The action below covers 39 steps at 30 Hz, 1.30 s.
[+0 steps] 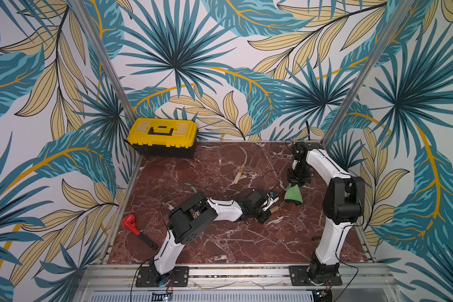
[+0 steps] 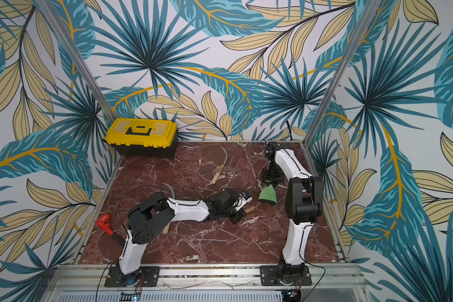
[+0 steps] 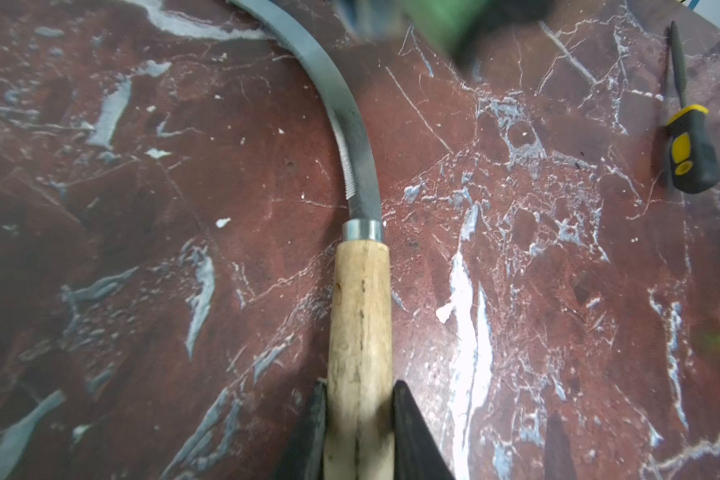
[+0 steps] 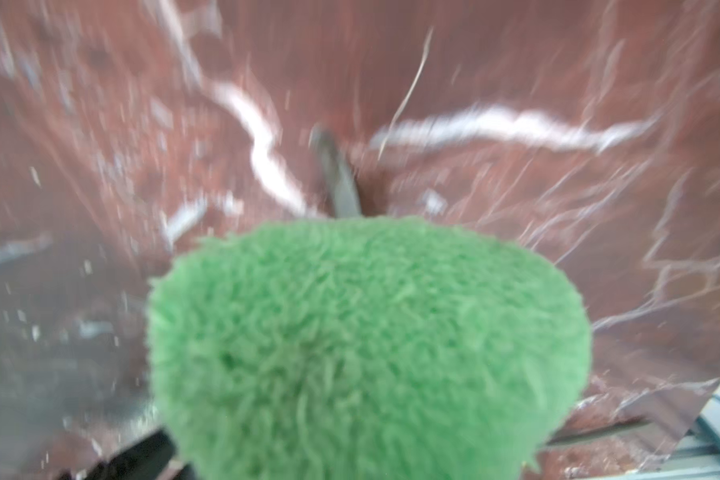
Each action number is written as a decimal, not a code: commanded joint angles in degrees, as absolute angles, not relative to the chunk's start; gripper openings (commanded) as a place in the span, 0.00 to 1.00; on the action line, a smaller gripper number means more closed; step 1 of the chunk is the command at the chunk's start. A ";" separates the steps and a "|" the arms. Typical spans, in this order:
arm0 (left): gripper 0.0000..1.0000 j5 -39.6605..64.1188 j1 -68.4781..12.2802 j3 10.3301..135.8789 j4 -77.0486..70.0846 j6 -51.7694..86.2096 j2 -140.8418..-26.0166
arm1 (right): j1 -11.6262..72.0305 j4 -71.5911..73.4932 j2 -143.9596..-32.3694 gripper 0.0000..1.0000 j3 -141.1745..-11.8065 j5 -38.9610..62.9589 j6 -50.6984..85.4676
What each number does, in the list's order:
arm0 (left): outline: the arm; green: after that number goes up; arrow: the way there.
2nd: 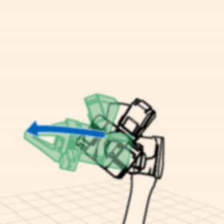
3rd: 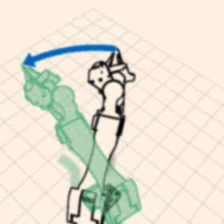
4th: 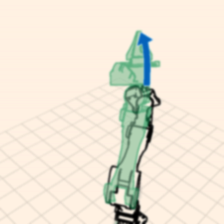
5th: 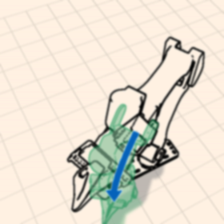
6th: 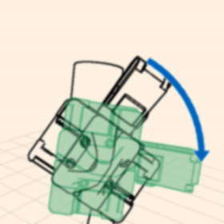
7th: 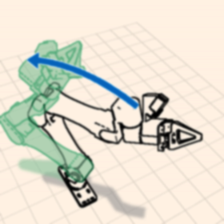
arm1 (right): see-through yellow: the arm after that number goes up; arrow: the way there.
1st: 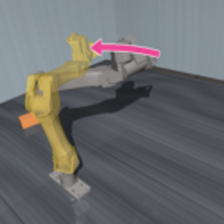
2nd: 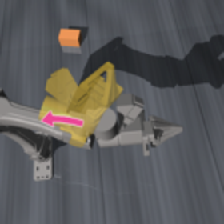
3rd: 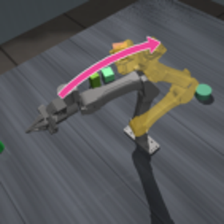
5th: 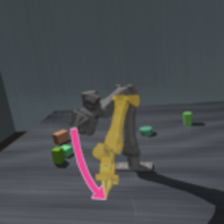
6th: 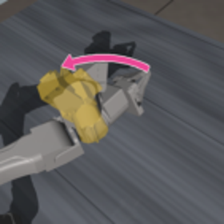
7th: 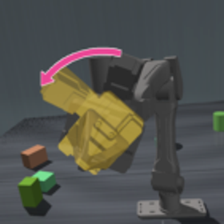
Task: Wipe small sickles with rags
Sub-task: Wipe the small sickle at the center of the board.
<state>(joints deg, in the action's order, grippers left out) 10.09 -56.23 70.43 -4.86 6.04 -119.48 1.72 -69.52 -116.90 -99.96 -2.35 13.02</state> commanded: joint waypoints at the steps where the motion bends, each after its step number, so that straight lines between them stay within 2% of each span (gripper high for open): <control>1: 0.00 9.31 -56.43 68.18 -0.79 6.99 -120.14 | 1.41 -72.12 -124.79 0.04 -104.99 -5.22 12.87; 5: 0.00 9.23 -56.43 68.17 -0.79 7.42 -120.31 | 1.42 -73.07 -133.03 0.04 -110.06 -2.95 12.52; 8: 0.00 9.29 -56.43 68.46 -0.79 7.47 -120.42 | 1.98 -72.71 -134.61 0.04 -107.15 -1.79 12.83; 17: 0.00 9.53 -56.51 69.34 -0.88 7.28 -121.03 | 7.16 -61.36 -119.41 0.04 -80.01 3.56 16.68; 21: 0.00 9.70 -56.51 69.40 -0.97 7.11 -121.11 | 8.96 -58.40 -113.65 0.04 -72.78 3.54 19.59; 23: 0.00 10.02 -56.51 69.49 -0.99 7.06 -121.02 | 9.18 -57.14 -110.74 0.04 -70.67 6.10 20.16; 31: 0.00 10.71 -56.50 69.41 0.11 7.19 -119.30 | 8.35 -60.98 -99.47 0.04 -72.56 1.94 20.48; 37: 0.27 10.57 -56.51 73.65 8.58 6.58 -119.79 | 6.62 -60.00 -93.35 0.04 -71.29 2.01 19.94; 39: 0.32 10.48 -56.49 75.50 11.71 6.12 -120.18 | 5.93 -58.88 -91.80 0.04 -69.79 2.02 19.78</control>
